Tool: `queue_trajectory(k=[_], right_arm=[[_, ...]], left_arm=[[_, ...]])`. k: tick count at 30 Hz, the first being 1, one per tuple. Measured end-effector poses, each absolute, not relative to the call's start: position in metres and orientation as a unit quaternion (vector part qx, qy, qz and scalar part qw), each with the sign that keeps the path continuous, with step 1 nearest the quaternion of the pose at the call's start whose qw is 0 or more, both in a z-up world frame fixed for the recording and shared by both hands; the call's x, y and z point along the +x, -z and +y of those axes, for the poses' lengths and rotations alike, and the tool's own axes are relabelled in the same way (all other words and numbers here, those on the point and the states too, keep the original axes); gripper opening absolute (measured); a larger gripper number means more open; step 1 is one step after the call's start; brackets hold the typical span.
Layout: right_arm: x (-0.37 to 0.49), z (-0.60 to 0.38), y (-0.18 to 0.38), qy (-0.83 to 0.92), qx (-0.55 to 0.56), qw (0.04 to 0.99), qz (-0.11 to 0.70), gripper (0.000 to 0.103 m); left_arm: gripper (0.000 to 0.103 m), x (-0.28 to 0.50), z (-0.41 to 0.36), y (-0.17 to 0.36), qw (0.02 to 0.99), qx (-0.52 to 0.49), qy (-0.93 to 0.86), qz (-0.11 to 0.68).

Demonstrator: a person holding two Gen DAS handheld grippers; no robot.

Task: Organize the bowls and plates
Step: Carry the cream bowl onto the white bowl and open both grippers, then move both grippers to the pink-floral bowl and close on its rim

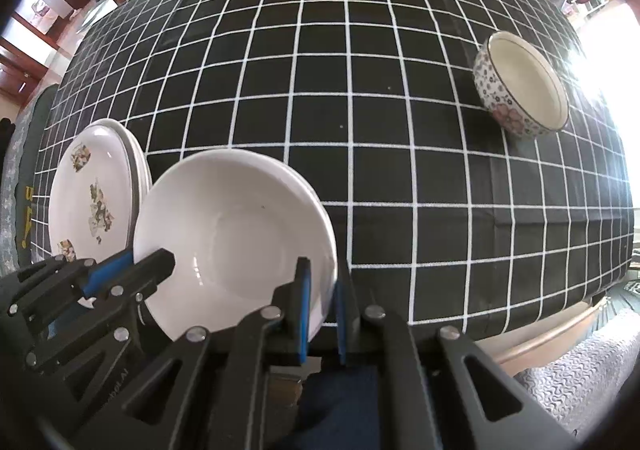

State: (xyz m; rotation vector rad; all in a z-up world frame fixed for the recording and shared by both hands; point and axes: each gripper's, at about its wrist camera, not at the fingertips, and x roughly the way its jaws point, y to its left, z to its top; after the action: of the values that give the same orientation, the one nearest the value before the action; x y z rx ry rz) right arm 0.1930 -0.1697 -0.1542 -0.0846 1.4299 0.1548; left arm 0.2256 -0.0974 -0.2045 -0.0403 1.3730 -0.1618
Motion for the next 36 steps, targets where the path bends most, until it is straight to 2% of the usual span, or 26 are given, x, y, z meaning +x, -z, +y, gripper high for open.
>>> queue_trajectory(k=[9,16,21,24,27,32,36], right_arm=[[0.189,-0.164,0.157,-0.075,-0.054,0.755,0.649,0.015],[0.189,-0.177,0.158,-0.071,-0.024,0.758,0.648,0.015],[0.187,-0.182,0.153,-0.078,-0.015,0.755,0.650,0.018],[0.188,-0.183,0.143,-0.078,-0.008,0.760,0.645,0.019],[0.184,-0.194,0.126,-0.088,-0.005,0.767,0.636,0.022],[0.179,-0.211,0.107,-0.091,0.004,0.778,0.621,0.036],[0.178,-0.235,0.091,-0.089,0.014,0.786,0.611,0.038]], left_arm=[[0.009,0.227,-0.101,0.206,0.774,-0.007,0.071,0.629],[0.009,0.224,-0.099,0.202,0.776,-0.017,0.079,0.625],[0.019,0.221,-0.096,0.194,0.780,-0.020,0.087,0.619],[0.021,0.219,-0.095,0.183,0.787,-0.021,0.089,0.610],[0.025,0.218,-0.097,0.173,0.792,-0.021,0.093,0.603],[0.029,0.215,-0.107,0.156,0.800,-0.018,0.104,0.591],[0.031,0.219,-0.121,0.144,0.806,-0.014,0.114,0.580]])
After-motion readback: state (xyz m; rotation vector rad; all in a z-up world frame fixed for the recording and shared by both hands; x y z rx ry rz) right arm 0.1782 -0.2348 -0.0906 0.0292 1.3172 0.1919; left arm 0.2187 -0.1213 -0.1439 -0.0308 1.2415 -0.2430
